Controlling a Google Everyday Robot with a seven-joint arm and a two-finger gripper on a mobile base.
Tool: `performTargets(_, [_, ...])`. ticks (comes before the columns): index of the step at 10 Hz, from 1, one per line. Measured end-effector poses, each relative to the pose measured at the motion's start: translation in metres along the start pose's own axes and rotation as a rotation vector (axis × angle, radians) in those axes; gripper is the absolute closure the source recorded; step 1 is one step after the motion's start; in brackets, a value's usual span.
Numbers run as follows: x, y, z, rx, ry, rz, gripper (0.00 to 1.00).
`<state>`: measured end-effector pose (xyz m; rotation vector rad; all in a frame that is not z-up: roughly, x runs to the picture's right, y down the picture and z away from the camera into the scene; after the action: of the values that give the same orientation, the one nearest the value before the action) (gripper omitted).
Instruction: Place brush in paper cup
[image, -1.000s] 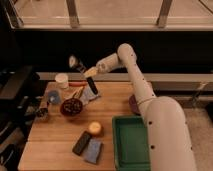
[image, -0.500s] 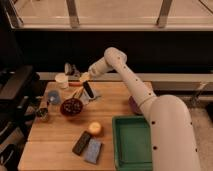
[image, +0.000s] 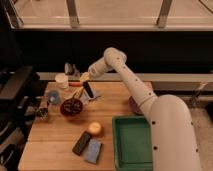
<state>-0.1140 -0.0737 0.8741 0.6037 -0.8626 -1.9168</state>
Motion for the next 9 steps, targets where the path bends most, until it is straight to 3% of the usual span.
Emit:
performTargets(2, [0.010, 0.004, 0.008, -0.132, 0.011, -0.065, 1.00])
performTargets(9, [0.039, 0.009, 0.033, -0.299, 0.011, -0.157, 1.00])
